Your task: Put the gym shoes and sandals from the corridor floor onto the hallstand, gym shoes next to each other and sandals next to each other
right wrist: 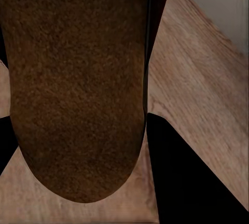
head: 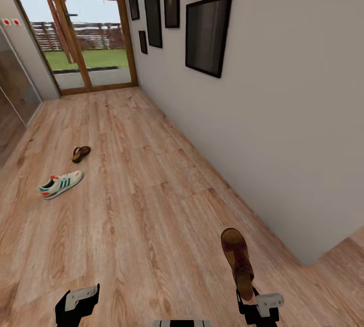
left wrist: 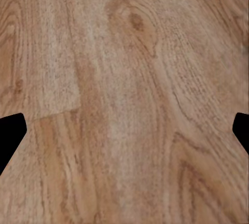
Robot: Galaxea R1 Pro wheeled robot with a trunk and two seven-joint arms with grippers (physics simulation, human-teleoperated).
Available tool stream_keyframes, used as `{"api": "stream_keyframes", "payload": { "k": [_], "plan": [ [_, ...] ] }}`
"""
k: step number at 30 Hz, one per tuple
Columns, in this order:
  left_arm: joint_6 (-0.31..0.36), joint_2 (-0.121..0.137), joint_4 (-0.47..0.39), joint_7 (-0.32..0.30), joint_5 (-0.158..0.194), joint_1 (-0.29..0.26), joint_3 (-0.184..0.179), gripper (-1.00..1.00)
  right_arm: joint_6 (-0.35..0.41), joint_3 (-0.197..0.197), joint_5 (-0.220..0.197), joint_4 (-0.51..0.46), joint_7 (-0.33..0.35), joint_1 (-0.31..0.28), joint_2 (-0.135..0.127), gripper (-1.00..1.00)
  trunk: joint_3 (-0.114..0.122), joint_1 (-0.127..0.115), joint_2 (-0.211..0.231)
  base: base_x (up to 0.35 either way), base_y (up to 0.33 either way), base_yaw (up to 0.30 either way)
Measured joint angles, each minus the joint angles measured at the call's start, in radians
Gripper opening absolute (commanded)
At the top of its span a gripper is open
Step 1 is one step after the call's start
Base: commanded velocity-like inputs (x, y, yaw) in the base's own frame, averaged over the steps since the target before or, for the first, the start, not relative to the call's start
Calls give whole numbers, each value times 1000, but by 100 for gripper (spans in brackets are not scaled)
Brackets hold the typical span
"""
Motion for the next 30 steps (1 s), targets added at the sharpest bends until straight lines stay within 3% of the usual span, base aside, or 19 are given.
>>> {"api": "stream_keyframes", "payload": {
  "k": [8, 18, 30],
  "plan": [
    [0, -1, -1, -1, 0, 1, 0, 100, 0, 0, 0, 0, 1, 0, -1, -100, 8, 0, 0, -13, 7, -251],
    [0, 0, -1, 0, 1, 3, 1, 100, 0, 0, 1, 2, 2, 0, -3, -100, 17, 1, 0, -236, 165, -261],
    [0, 1, -2, 0, 1, 6, 1, 100, 1, 1, 0, 30, 2, 0, 0, -100, 20, 0, 0, -56, 289, -46]
  ]
}}
